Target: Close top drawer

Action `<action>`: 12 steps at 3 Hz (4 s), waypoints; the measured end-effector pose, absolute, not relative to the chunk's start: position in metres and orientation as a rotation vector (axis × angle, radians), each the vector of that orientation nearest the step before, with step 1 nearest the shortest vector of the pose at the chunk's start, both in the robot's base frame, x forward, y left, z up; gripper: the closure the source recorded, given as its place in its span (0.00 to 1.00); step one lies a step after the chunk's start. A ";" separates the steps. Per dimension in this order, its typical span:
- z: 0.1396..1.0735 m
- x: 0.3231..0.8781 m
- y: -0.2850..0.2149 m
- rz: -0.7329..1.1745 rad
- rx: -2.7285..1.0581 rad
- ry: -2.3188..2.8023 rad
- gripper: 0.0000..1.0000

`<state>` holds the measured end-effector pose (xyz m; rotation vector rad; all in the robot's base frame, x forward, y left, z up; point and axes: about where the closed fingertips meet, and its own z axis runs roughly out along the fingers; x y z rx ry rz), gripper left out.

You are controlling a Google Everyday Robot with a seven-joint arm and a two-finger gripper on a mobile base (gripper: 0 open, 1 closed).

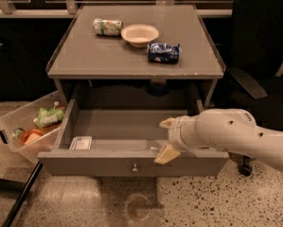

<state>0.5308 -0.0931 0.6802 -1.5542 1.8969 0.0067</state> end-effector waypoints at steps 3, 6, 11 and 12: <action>0.712 0.601 -0.099 -0.121 -1.462 1.844 1.00; 0.685 0.573 -0.108 0.037 -1.433 1.918 1.00; 0.653 0.609 -0.102 0.032 -1.439 1.920 0.35; 0.660 0.623 -0.104 -0.005 -1.447 1.921 0.12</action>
Offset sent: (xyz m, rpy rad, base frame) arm 0.0975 -0.0093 0.0498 -0.0241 -0.1784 -0.0728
